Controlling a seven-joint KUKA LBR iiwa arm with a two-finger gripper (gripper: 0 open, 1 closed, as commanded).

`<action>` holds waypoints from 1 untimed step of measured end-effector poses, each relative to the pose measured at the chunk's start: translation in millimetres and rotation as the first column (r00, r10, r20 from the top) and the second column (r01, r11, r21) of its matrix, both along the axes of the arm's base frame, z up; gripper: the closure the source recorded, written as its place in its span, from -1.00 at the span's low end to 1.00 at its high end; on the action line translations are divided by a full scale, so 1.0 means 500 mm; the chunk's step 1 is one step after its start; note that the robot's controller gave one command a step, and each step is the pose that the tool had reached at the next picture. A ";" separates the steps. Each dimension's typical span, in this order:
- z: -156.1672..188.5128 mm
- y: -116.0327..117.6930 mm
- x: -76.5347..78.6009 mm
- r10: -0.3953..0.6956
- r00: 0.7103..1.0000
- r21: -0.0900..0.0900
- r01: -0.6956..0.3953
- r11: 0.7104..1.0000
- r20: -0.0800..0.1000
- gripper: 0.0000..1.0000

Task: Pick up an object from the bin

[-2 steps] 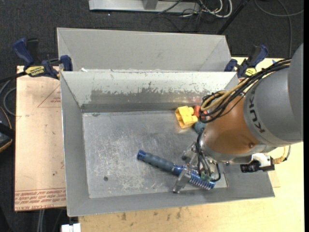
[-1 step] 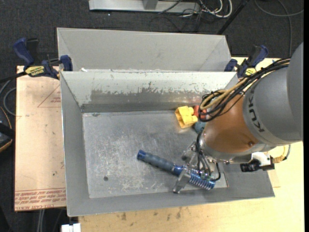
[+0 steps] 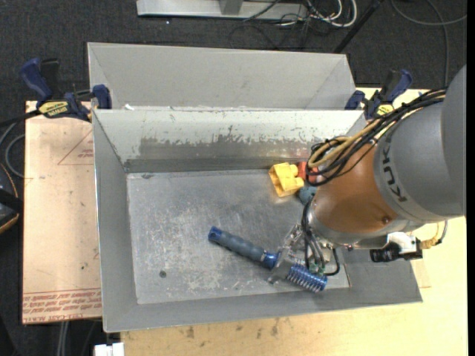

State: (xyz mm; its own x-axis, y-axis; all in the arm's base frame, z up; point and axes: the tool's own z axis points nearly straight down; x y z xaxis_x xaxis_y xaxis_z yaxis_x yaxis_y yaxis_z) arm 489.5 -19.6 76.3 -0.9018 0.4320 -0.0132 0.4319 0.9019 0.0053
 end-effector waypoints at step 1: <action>0.020 0.001 0.000 0.001 1.000 0.002 -0.001 1.000 -0.013 1.00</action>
Offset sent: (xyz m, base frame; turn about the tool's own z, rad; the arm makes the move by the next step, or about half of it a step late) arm 0.0000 0.0001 0.0104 0.0000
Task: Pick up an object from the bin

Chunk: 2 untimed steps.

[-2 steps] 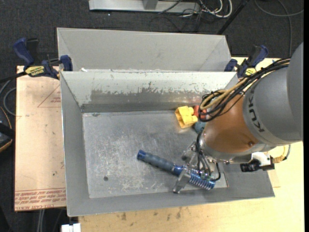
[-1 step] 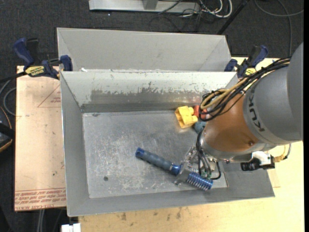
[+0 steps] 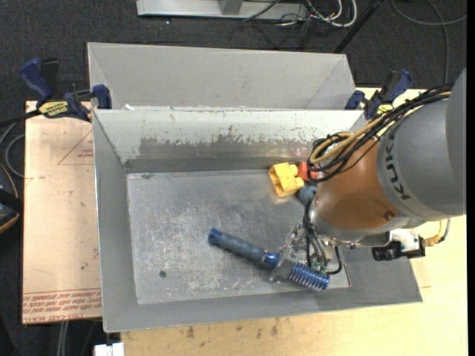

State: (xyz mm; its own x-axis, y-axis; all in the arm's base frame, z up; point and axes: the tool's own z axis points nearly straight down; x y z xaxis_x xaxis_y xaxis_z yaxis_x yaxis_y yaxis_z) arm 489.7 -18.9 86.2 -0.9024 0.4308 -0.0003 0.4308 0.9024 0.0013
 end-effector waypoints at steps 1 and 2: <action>0.001 0.001 0.000 0.001 1.000 0.000 -0.001 1.000 -0.002 1.00; 0.159 0.003 0.003 0.003 1.000 -0.001 -0.003 1.000 0.007 1.00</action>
Offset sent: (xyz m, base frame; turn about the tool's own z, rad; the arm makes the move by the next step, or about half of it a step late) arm 0.0001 0.0002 0.0017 0.0000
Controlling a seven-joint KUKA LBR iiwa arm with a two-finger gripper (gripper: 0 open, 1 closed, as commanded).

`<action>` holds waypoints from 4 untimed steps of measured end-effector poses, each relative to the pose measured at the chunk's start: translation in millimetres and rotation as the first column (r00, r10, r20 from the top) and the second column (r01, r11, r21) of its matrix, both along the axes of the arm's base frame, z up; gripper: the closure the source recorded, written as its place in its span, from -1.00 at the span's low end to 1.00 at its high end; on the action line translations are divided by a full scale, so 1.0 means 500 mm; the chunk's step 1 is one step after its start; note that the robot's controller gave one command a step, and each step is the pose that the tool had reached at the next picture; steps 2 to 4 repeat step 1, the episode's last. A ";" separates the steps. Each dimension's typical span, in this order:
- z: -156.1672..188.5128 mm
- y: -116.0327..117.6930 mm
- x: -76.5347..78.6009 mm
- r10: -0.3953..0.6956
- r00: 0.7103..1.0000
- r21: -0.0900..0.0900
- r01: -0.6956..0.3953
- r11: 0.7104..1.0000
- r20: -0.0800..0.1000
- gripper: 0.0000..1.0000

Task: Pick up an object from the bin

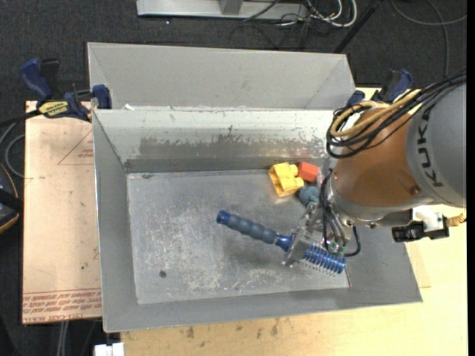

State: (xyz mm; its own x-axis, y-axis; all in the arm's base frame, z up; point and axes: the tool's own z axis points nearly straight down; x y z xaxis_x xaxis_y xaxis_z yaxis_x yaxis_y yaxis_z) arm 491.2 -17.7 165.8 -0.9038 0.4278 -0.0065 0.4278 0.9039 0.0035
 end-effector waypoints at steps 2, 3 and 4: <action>0.042 0.001 0.002 0.002 1.000 0.000 -0.002 1.000 -0.005 1.00; 0.042 0.001 0.002 0.002 1.000 0.000 -0.002 1.000 -0.005 1.00; 0.042 0.001 0.002 0.002 1.000 0.000 -0.002 1.000 -0.005 1.00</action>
Offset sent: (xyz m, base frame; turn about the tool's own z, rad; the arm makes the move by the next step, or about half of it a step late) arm 0.0002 0.0000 0.0206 0.0000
